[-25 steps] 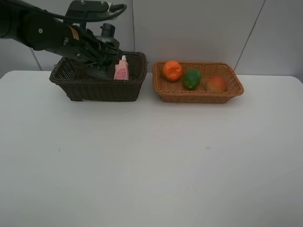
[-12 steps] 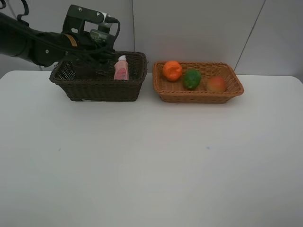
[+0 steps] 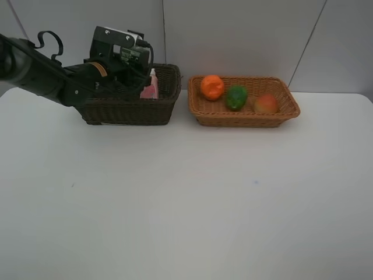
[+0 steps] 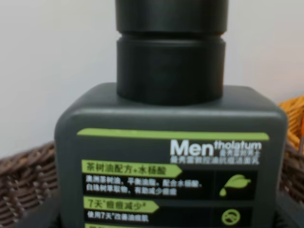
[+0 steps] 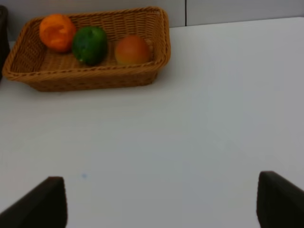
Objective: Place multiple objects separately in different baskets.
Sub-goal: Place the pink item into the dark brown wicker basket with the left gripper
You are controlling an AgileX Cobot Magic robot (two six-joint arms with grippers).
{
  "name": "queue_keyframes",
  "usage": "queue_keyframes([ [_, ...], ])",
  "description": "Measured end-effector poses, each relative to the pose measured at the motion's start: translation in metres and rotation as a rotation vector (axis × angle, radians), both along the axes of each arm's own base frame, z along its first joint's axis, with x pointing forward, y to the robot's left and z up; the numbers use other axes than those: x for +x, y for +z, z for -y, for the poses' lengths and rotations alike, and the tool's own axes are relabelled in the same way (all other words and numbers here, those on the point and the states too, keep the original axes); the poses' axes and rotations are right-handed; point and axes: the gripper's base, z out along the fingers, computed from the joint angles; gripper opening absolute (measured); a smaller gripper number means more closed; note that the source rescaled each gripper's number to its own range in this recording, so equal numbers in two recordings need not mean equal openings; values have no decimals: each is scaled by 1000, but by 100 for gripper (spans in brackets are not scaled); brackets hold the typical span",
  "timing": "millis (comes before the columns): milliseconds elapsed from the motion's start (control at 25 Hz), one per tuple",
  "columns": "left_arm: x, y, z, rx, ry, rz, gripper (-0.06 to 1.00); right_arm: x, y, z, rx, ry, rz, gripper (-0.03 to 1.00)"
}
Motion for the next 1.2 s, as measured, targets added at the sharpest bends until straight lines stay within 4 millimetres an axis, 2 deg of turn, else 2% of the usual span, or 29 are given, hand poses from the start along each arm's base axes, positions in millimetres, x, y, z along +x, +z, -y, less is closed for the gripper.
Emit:
queue_keyframes([
  [200,5,-10,2,9,1,-23,82,0,0,0,0,0,0,70],
  [1200,6,-12,0,-1,32,-53,84,0,0,0,0,0,0,70],
])
